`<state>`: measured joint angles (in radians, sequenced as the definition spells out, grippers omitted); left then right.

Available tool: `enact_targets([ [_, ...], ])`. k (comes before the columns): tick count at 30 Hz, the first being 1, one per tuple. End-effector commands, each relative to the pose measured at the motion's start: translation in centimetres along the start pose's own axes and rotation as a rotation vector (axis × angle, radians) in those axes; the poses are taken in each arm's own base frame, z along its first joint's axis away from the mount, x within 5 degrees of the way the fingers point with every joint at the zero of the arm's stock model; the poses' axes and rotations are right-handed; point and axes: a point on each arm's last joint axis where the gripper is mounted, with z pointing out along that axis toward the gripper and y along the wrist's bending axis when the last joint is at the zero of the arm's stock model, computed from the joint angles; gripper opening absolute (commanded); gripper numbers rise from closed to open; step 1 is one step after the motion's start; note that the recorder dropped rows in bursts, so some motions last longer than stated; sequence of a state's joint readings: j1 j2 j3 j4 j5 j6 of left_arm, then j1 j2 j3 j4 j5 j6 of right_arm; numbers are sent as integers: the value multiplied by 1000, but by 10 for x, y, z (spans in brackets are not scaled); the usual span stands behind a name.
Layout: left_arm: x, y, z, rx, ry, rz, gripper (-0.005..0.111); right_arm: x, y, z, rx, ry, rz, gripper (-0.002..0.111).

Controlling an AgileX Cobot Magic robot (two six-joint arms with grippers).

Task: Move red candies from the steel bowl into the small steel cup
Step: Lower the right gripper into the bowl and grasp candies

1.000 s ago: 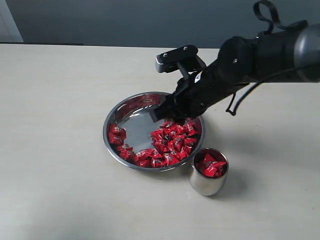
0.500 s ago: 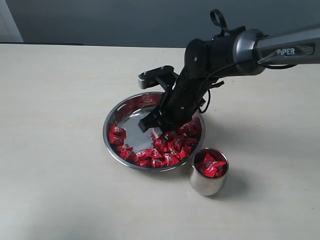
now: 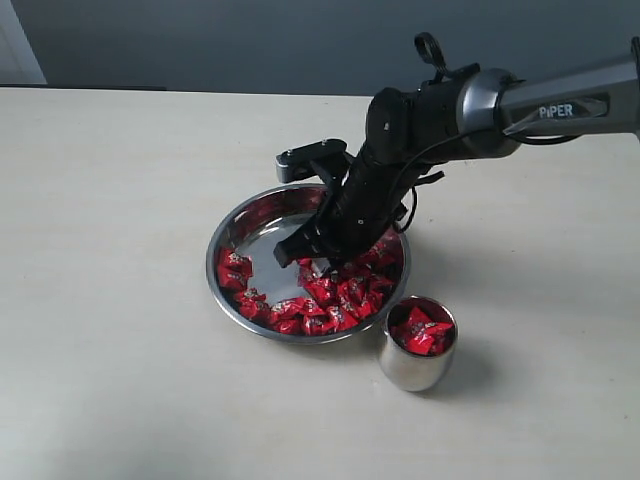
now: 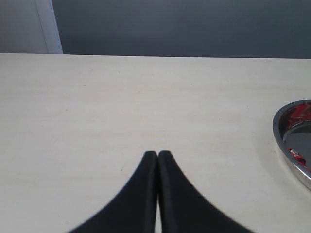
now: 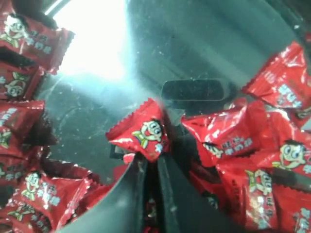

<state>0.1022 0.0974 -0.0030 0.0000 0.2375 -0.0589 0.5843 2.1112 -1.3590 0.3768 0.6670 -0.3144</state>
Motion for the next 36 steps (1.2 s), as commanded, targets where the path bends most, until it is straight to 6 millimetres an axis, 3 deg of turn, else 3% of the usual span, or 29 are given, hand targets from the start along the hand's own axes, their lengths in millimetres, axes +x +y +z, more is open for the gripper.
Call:
enact_targets([
  [1, 0, 0, 0, 5, -8, -1, 0, -6, 2, -15, 2, -55, -8, 0],
  [13, 0, 0, 0, 5, -8, -1, 0, -13, 25, -108, -12, -232, -62, 0],
  [16, 0, 0, 0, 5, -8, -1, 0, -13, 27, -114, -16, -238, -65, 0],
  [31, 0, 0, 0, 5, -6, -1, 0, -19, 12, -38, -37, -196, -123, 1],
  [32, 0, 0, 0, 5, -6, -1, 0, -18, 12, -33, -40, -183, -118, 4],
  [35, 0, 0, 0, 5, -6, -1, 0, -15, 9, -20, -44, -149, -110, 36],
  [36, 0, 0, 0, 5, -6, -1, 0, -14, 8, -18, -44, -145, -109, 41],
])
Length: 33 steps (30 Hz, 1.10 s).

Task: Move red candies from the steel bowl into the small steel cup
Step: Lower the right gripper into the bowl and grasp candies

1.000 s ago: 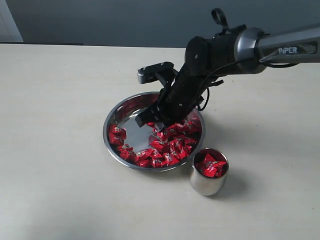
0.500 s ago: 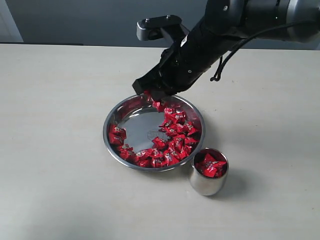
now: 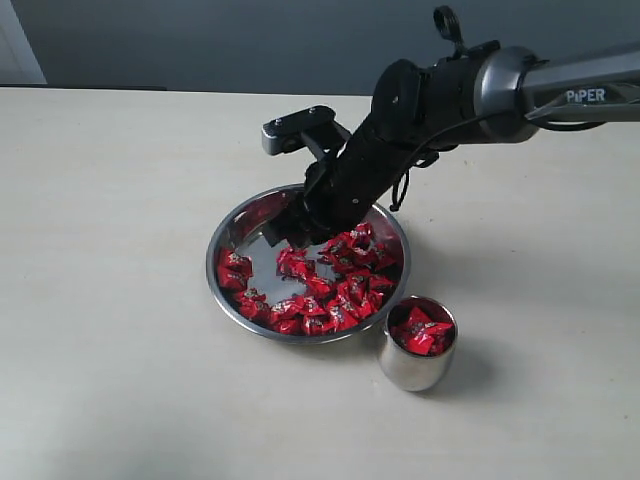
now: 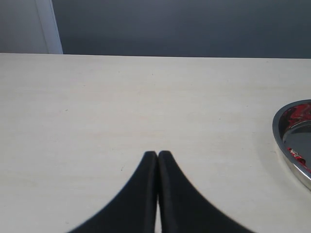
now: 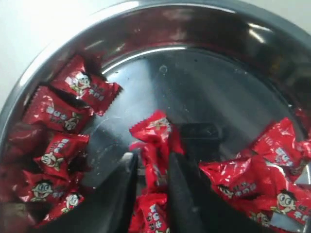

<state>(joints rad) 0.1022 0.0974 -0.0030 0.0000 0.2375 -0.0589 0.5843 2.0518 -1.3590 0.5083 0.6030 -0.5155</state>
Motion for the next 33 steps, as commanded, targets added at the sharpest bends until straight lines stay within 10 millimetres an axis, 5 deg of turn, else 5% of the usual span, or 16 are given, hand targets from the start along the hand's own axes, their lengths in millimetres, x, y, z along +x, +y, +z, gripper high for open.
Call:
enact_targets([
  [1, 0, 0, 0, 5, -6, -1, 0, 2, -2, 8, -3, 8, 2, 44],
  [17, 0, 0, 0, 5, -6, -1, 0, 13, -9, 33, -10, 69, 26, 41],
  [22, 0, 0, 0, 5, -6, -1, 0, 15, -4, 40, -8, 73, 14, 12],
  [24, 0, 0, 0, 5, -6, -1, 0, 12, -2, 34, -23, 58, 31, -1],
  [33, 0, 0, 0, 5, -6, -1, 0, 1, 23, -28, -108, 67, -18, -1],
])
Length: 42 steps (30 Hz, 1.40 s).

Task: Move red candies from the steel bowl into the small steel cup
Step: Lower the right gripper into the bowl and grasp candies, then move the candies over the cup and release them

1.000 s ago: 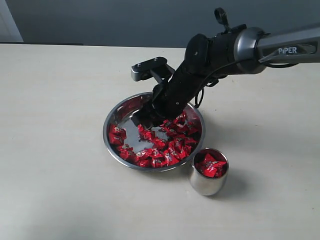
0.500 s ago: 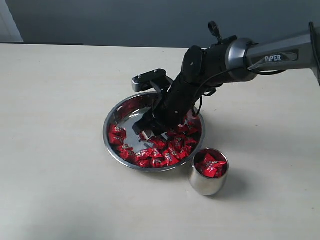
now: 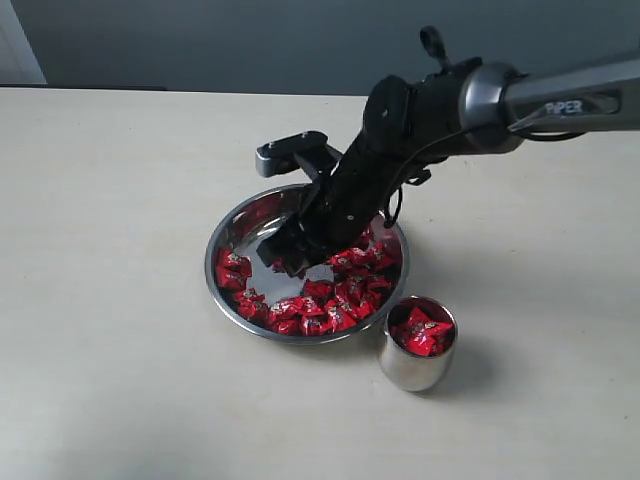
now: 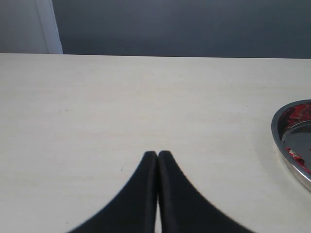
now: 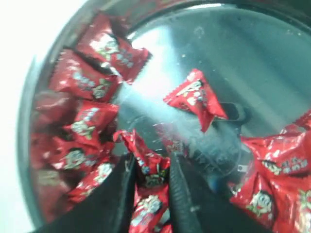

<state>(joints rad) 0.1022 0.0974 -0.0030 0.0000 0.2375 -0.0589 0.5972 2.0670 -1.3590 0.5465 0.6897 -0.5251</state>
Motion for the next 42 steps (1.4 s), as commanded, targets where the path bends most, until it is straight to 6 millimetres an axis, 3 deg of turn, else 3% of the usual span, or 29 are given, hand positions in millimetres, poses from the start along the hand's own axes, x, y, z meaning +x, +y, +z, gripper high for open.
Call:
enact_targets([
  [1, 0, 0, 0, 5, -6, -1, 0, -4, 20, -43, -44, -20, -43, -1],
  [6, 0, 0, 0, 5, -6, -1, 0, 3, 38, -92, -53, -78, -85, -1],
  [13, 0, 0, 0, 5, -6, -1, 0, 56, 54, -133, -11, -136, -91, -1],
  [18, 0, 0, 0, 5, -6, -1, 0, 96, 56, -137, 22, -120, -40, -1],
  [22, 0, 0, 0, 5, -6, -1, 0, 115, 50, -133, 81, -106, 11, -1],
  [42, 0, 0, 0, 5, -6, -1, 0, 128, 36, -130, 220, -33, 47, -1],
])
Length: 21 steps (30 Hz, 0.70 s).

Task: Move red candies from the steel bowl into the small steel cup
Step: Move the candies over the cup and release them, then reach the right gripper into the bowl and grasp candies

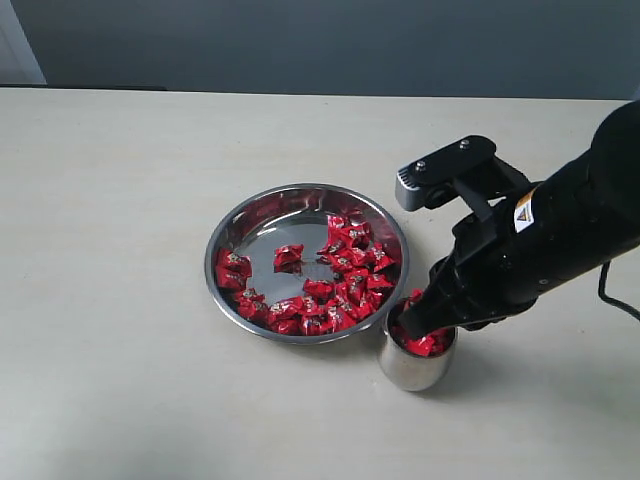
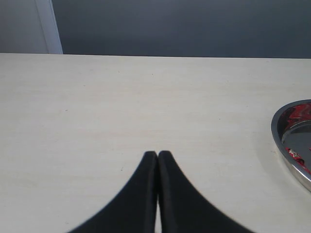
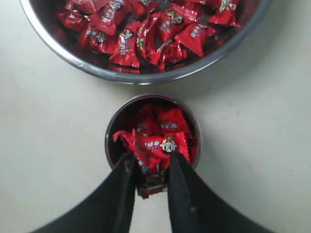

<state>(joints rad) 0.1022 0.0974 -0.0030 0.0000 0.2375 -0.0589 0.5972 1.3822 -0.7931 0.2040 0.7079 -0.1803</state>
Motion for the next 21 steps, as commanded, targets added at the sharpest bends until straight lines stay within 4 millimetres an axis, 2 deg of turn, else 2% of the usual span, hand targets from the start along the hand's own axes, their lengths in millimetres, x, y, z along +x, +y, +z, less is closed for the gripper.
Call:
enact_targets([
  [1, 0, 0, 0, 5, -6, -1, 0, 0, -1, -2, 18, -11, -11, -1],
  [2, 0, 0, 0, 5, -6, -1, 0, 0, -1, -2, 18, -11, -11, 0],
  [4, 0, 0, 0, 5, -6, -1, 0, 0, -1, -2, 21, -10, -14, 12],
  [5, 0, 0, 0, 5, -6, -1, 0, 0, -1, -2, 22, -10, -16, 23],
  [7, 0, 0, 0, 5, -6, -1, 0, 0, -2, -2, 26, -11, -18, 36],
  [8, 0, 0, 0, 5, -6, -1, 0, 0, -2, -2, 26, -11, -18, 38],
  [13, 0, 0, 0, 5, -6, -1, 0, -5, -1, -2, 22, -67, -1, 38],
  [18, 0, 0, 0, 5, -6, -1, 0, -26, -2, -4, 16, -289, 49, 38],
  [21, 0, 0, 0, 5, -6, -1, 0, -43, -4, 7, 25, -320, 40, 38],
])
